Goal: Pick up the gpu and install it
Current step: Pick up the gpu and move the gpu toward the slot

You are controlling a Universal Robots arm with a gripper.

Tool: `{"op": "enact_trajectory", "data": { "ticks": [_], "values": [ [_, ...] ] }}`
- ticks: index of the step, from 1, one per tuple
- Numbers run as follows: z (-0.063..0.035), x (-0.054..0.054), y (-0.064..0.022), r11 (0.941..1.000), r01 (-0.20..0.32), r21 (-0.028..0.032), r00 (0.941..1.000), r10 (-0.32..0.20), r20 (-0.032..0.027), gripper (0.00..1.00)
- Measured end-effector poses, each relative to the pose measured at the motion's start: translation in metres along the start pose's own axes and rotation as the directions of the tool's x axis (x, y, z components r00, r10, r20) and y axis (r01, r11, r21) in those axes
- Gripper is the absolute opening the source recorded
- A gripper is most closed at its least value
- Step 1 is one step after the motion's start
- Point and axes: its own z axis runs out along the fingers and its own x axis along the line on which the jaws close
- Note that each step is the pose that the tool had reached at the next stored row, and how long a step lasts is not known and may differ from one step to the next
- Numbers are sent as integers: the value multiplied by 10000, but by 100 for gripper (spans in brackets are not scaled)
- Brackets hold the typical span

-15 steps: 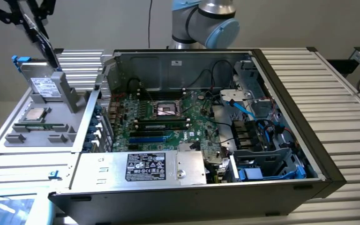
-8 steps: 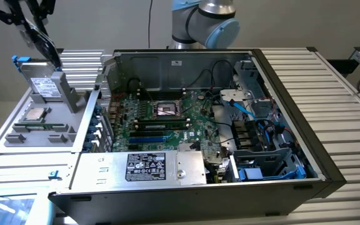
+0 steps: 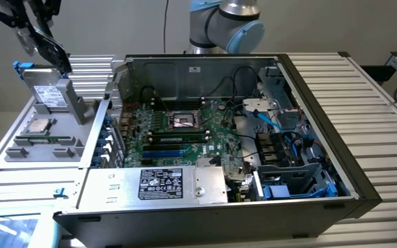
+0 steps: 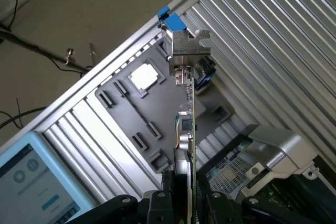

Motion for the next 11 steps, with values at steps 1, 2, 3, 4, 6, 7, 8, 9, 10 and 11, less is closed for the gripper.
{"op": "enact_trajectory", "data": {
  "ticks": [1, 2, 3, 4, 6, 7, 8, 9, 10, 11],
  "values": [
    [0, -1, -1, 9999, 142, 3, 9999, -142, -8, 28],
    [0, -2, -3, 9996, 288, 5, 9996, -288, -17, 28],
    [0, -3, -4, 9990, 443, 7, 9990, -443, -27, 28],
    [0, -4, -5, 9983, 580, 9, 9983, -580, -35, 28],
    [-1, -6, -7, 9961, 881, 14, 9961, -881, -55, 28],
    [-1, -6, -7, 9948, 1019, 15, 9948, -1019, -64, 28],
    [-1, -7, -8, 9932, 1166, 17, 9931, -1166, -72, 28],
    [-1, -8, -9, 9914, 1306, 18, 9914, -1306, -81, 28],
    [-1, -8, -10, 9894, 1452, 19, 9894, -1452, -91, 28],
    [-1, -9, -11, 9871, 1598, 21, 9871, -1598, -100, 28]
  ]
}}
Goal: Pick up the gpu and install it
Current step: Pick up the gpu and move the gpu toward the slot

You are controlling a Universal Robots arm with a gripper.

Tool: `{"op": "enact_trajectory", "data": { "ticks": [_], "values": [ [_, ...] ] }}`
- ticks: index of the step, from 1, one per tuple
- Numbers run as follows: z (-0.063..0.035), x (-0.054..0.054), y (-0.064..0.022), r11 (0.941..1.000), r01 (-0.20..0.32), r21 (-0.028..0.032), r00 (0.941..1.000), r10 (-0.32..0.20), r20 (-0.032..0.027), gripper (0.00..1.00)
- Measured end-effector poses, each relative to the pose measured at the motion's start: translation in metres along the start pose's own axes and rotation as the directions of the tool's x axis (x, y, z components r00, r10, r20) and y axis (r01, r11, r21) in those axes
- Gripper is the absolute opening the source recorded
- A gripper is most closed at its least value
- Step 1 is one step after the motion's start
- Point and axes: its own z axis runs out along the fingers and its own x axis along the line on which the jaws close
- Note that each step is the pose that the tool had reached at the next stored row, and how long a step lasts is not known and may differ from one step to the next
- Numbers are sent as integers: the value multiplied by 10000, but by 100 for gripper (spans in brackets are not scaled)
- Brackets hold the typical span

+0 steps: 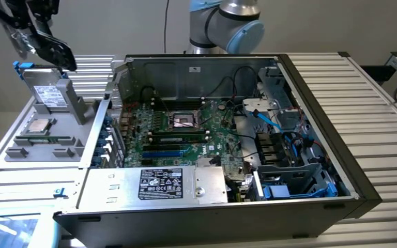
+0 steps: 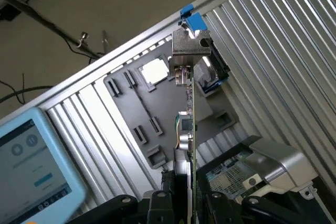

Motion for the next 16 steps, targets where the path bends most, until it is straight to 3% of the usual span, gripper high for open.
{"op": "enact_trajectory", "data": {
  "ticks": [7, 12, 16],
  "values": [
    [-1, -3, -5, 9945, 1044, 15, 9945, -1044, -65, 28],
    [-1, -6, -9, 9843, 1764, 22, 9843, -1764, -110, 28],
    [-1, -7, -12, 9720, 2349, 25, 9719, -2349, -149, 28]
  ]
}}
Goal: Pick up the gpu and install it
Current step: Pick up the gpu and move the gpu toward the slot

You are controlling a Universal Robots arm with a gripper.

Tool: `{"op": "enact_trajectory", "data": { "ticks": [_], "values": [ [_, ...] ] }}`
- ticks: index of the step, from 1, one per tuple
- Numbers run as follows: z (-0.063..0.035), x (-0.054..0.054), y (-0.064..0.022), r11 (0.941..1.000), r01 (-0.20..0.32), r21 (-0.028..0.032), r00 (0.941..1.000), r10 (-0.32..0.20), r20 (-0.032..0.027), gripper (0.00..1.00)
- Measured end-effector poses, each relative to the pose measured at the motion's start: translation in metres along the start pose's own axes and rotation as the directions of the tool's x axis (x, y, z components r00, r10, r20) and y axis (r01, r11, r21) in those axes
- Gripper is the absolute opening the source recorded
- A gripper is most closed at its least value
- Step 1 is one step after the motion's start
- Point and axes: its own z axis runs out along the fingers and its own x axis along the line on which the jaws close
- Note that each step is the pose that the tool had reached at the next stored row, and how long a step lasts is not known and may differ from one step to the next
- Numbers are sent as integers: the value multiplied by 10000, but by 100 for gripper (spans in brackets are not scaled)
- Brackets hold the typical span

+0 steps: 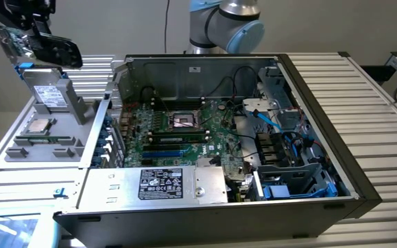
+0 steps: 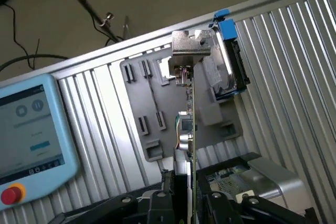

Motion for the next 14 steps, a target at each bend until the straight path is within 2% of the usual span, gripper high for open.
{"op": "enact_trajectory", "data": {
  "ticks": [7, 14],
  "values": [
    [0, -1, -3, 9950, 994, 17, 9950, -994, -61, 28],
    [0, -1, -3, 9817, 1902, 84, 9817, -1901, -110, 28]
  ]
}}
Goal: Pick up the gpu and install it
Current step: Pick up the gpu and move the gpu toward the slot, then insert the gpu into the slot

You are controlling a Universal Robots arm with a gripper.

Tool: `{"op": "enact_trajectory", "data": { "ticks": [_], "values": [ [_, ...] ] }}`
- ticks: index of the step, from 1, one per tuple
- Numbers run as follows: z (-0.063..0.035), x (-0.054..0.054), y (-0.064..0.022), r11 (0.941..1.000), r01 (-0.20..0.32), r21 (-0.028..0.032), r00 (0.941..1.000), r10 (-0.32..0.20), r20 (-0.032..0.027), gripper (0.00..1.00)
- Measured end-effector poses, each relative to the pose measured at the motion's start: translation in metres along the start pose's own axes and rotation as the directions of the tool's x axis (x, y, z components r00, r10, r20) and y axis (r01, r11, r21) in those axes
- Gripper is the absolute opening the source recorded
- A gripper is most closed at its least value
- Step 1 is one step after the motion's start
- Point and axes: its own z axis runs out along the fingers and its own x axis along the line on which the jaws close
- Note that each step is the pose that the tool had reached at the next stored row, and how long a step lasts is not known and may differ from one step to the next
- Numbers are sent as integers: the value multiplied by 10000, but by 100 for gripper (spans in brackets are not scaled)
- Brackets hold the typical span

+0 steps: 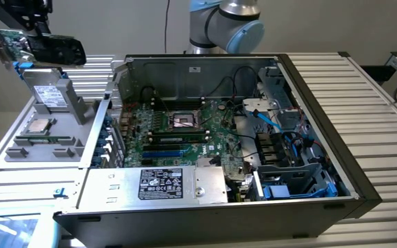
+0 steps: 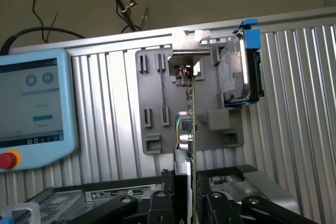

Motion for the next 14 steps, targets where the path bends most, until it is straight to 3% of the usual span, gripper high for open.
{"op": "enact_trajectory", "data": {
  "ticks": [5, 9, 14],
  "values": [
    [0, 0, 0, 9976, 681, 128, 9977, -681, -28, 28],
    [0, 0, 0, 9941, 1032, 339, 9947, -1031, -47, 28],
    [0, 0, 0, 9937, 1059, 358, 9944, -1058, -56, 28]
  ]
}}
